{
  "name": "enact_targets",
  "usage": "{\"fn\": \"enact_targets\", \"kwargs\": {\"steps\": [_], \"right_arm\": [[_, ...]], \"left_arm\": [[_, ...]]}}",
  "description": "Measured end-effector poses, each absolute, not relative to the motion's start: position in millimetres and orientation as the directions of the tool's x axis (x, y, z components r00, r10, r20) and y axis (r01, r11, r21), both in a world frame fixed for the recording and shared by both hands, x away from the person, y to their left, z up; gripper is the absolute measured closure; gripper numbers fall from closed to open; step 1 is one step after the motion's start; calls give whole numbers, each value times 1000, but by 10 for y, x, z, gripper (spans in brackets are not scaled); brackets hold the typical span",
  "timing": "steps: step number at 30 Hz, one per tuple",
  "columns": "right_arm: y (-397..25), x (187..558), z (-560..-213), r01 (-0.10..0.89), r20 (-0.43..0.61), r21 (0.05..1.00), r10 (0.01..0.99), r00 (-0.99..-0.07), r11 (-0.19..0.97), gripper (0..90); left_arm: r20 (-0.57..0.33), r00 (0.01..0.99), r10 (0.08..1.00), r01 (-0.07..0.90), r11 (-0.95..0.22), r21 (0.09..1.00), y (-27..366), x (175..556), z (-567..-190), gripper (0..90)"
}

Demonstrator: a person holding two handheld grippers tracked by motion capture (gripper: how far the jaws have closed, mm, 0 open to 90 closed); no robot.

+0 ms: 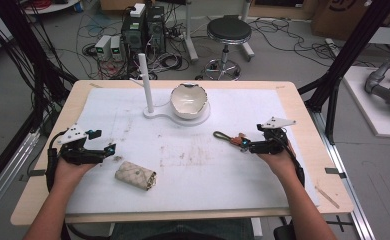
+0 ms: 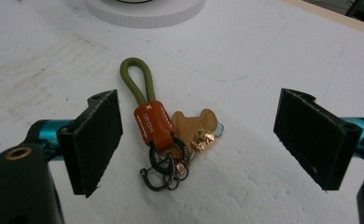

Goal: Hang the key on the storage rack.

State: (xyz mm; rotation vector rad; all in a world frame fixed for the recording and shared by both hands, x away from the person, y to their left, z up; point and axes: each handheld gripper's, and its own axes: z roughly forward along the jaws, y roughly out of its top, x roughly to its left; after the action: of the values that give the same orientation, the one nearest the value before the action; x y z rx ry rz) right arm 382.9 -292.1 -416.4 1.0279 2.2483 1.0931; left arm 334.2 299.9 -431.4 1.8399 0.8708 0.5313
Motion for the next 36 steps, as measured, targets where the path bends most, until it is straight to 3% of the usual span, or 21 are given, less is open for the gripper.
{"fn": "enact_targets", "kwargs": {"steps": [18, 29, 36], "right_arm": [[-2585, 4051, -4293, 433, -85, 728, 696, -713, 532, 154], [-2470, 4090, -4464, 469, -97, 633, 664, -742, 616, 170], [-2482, 4070, -4437, 454, -99, 631, 646, -757, 629, 314]], "left_arm": [[-19, 649, 761, 333, -261, 906, 2983, 3347, -4331, 175], [-14, 653, 757, 336, -273, 901, 2972, 3357, -4345, 175], [-15, 653, 757, 336, -272, 902, 2972, 3359, -4345, 175]]}}
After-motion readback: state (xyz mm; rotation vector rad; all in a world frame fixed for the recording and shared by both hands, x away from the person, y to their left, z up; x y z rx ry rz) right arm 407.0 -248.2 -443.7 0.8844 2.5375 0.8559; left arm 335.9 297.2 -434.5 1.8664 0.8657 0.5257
